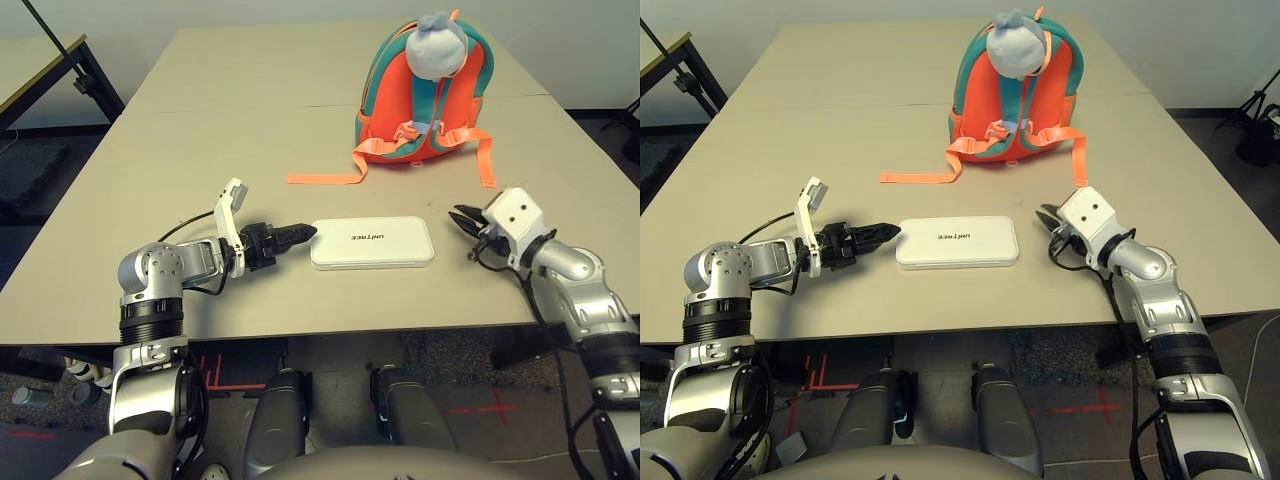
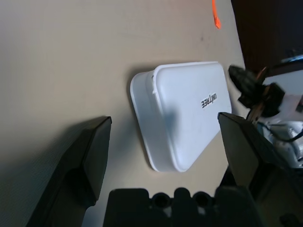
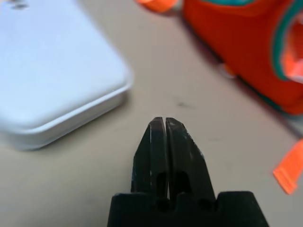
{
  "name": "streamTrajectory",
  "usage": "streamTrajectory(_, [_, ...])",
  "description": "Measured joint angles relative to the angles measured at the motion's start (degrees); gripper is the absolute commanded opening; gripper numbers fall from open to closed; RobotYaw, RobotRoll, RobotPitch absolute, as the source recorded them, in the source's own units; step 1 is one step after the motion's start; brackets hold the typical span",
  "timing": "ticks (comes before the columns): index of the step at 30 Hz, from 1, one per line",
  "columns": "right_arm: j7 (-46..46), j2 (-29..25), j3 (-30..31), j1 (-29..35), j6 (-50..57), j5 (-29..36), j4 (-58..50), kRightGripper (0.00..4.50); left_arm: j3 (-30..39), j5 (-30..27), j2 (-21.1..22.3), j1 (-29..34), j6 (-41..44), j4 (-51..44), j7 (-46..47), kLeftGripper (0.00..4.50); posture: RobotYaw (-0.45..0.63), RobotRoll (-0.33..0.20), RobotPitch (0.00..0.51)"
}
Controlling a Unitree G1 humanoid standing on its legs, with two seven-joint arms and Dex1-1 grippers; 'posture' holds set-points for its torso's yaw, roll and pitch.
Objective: Put the pencil case into the backpack and zip it.
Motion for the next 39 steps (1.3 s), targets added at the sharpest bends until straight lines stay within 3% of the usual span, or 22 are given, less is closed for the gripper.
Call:
streamTrajectory(15, [1.6,0.0,0.9,1.1,0.1,-1.4,-1.1,0.05,2.3,-1.1,-0.9,-2.6,3.9,6.2,-0.7,4.5,-0.08,0.0,0.094])
streamTrajectory(39, [3.6,2.1,4.3,1.1,3.9,-1.7,-6.4,0.05,3.5,-0.7,-1.2,-3.8,6.2,7.8,-0.1,4.5,-0.08,0.0,0.095])
